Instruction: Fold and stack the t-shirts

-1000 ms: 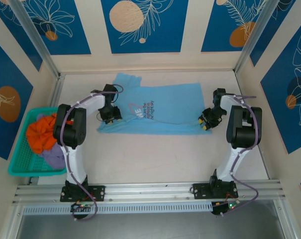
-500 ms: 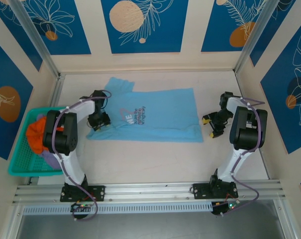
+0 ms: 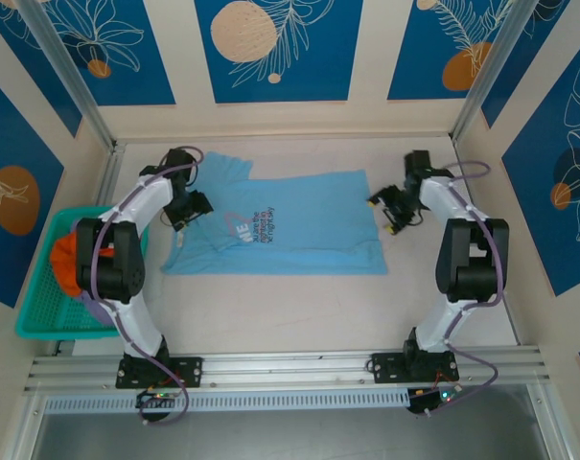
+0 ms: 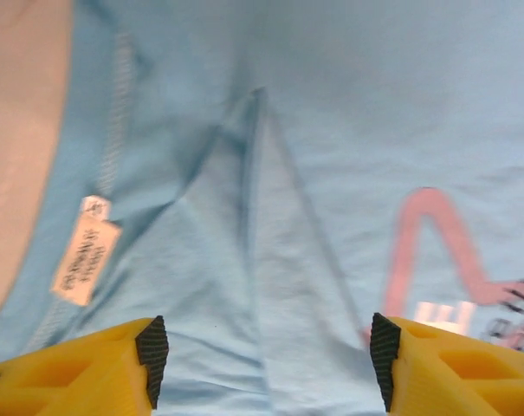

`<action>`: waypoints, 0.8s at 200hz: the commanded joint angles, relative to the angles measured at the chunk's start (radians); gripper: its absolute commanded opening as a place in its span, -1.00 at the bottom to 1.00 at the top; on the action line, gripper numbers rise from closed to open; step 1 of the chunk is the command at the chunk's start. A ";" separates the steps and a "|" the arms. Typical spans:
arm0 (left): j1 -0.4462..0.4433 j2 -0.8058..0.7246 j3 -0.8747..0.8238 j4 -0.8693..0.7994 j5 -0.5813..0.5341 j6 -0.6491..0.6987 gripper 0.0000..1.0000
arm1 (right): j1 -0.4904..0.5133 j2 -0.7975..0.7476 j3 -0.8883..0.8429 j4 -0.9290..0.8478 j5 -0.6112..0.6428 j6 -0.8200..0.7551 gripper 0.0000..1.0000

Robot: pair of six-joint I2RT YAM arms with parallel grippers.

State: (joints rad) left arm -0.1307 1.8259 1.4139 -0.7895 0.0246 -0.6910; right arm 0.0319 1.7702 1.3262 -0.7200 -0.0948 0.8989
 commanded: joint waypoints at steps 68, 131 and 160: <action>0.027 -0.130 -0.310 0.203 0.402 -0.287 0.38 | 0.467 0.120 0.202 -0.018 -0.066 -0.162 0.25; 0.024 -0.115 -0.376 0.298 0.459 -0.339 0.15 | 0.503 0.115 0.157 -0.011 -0.065 -0.151 0.25; 0.010 -0.093 -0.353 0.287 0.460 -0.331 0.06 | 0.510 0.120 0.154 -0.021 -0.056 -0.148 0.25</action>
State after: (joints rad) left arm -0.1162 1.7103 1.0389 -0.5129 0.4480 -1.0126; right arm 0.5304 1.8874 1.4918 -0.7113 -0.1574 0.7612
